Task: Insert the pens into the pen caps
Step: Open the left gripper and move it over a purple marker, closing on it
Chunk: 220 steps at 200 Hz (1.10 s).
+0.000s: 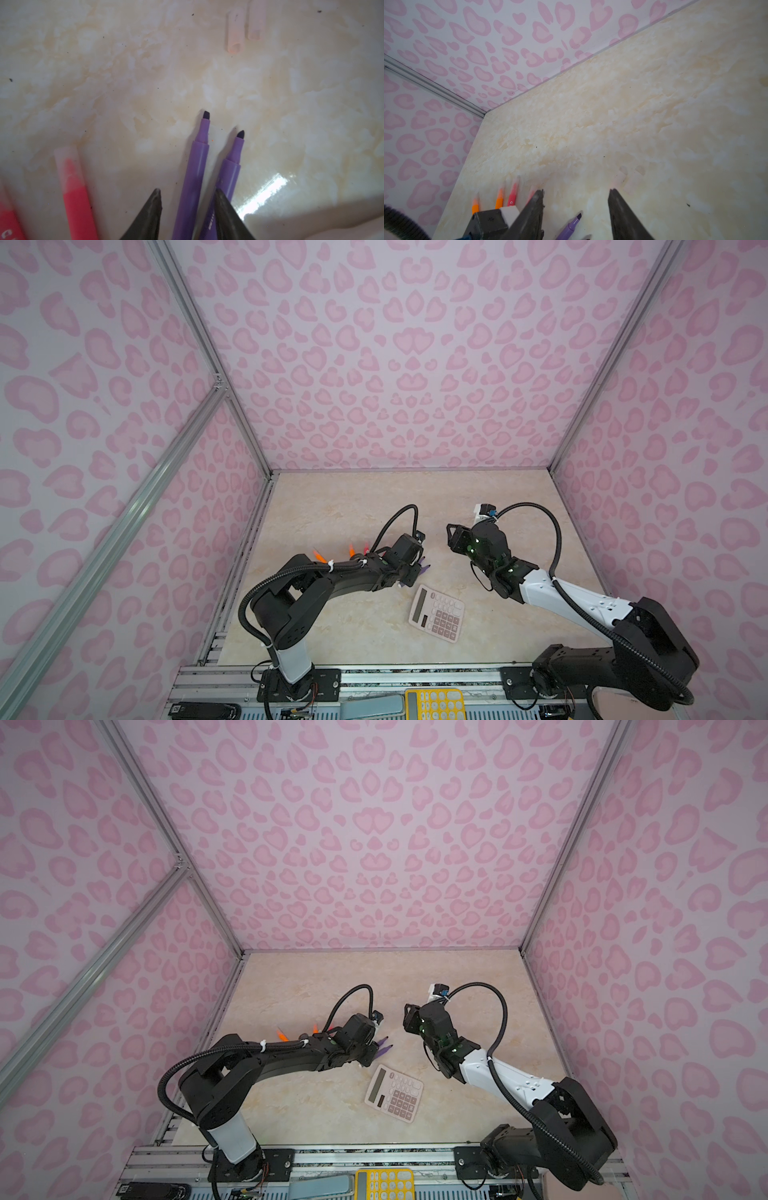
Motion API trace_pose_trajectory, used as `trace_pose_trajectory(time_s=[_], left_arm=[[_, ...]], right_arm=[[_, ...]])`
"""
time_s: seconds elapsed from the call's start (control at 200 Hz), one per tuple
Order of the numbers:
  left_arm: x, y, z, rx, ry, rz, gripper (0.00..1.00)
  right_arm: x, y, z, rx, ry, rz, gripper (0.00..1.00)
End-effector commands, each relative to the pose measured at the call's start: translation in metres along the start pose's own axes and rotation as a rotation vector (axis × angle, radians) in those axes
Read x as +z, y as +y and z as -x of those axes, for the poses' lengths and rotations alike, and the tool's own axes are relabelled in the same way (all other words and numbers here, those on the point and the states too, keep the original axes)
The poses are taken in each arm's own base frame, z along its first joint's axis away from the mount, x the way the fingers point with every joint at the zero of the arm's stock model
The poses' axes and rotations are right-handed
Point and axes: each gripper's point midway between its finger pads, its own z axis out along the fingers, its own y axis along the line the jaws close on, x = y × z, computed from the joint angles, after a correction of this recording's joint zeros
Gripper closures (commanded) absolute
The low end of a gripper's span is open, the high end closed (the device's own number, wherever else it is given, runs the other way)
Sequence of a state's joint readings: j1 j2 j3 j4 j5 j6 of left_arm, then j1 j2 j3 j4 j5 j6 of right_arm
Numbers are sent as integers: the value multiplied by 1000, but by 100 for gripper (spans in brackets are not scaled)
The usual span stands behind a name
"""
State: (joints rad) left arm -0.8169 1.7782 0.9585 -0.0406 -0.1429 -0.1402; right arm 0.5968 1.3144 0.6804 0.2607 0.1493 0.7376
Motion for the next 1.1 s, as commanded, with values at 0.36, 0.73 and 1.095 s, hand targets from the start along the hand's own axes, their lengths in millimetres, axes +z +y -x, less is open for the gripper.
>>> trace_pose_trajectory(time_s=[0.36, 0.73, 1.095], left_arm=[[12, 1, -14, 7, 78, 1, 52], [12, 4, -8, -40, 69, -50, 97], [-54, -2, 73, -70, -246, -139, 97]], right_arm=[[2, -3, -1, -5, 2, -8, 48], [4, 2, -3, 12, 11, 20, 48], [31, 50, -49, 62, 128, 165, 43]])
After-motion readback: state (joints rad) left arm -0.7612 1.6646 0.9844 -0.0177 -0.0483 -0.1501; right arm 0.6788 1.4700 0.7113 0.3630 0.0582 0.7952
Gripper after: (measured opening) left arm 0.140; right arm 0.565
